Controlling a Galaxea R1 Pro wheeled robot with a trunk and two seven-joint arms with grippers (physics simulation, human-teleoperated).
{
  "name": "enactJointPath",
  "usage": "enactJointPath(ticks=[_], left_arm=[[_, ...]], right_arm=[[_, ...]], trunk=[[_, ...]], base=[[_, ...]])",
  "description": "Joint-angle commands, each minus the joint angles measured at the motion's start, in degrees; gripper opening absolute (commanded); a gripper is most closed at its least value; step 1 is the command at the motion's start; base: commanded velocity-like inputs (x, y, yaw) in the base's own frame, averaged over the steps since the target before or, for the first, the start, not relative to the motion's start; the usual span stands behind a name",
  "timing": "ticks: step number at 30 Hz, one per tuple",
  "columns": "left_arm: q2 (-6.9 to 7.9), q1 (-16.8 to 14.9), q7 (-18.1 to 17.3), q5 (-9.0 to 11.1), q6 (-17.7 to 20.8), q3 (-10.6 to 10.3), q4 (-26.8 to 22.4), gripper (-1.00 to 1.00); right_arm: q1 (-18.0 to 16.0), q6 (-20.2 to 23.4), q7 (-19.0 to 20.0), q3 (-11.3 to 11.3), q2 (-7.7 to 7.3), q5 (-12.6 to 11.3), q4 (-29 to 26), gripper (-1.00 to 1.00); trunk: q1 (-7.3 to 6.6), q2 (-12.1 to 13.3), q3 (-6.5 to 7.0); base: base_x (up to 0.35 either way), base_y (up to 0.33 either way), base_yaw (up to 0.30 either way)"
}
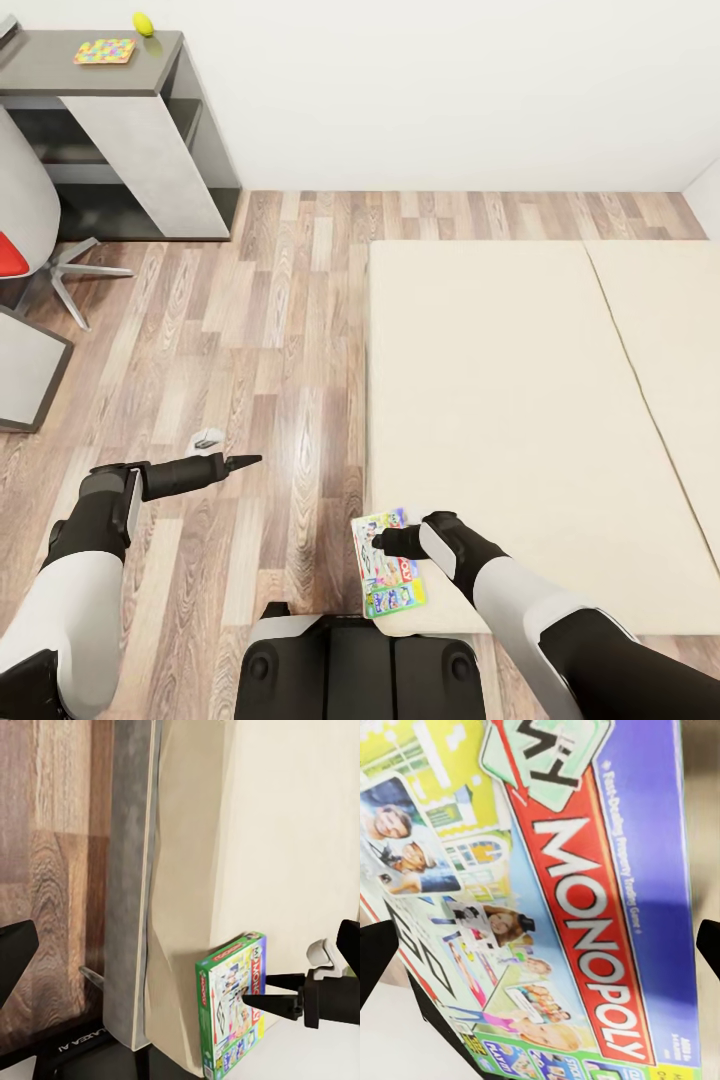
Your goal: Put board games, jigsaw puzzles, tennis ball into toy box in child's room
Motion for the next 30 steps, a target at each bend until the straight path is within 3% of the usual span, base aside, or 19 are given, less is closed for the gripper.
enactJointPath(ticks=[1, 30], left_arm=[[-0.04, -0.1, -0.6, -0.6, 0.4, 0.2, -0.1, 1.0], [-0.04, -0.1, -0.3, -0.6, 0.5, 0.2, -0.1, 1.0]], right_arm=[[0.0, 0.2, 0.1, 0.2, -0.02, 0.1, 0.0, 1.0], [0.0, 0.2, 0.1, 0.1, -0.54, 0.2, -0.1, 1.0]], trunk=[[0.03, -0.1, -0.07], [0.03, -0.1, -0.07]], base=[[0.0, 0.016, 0.0], [0.0, 0.001, 0.0]])
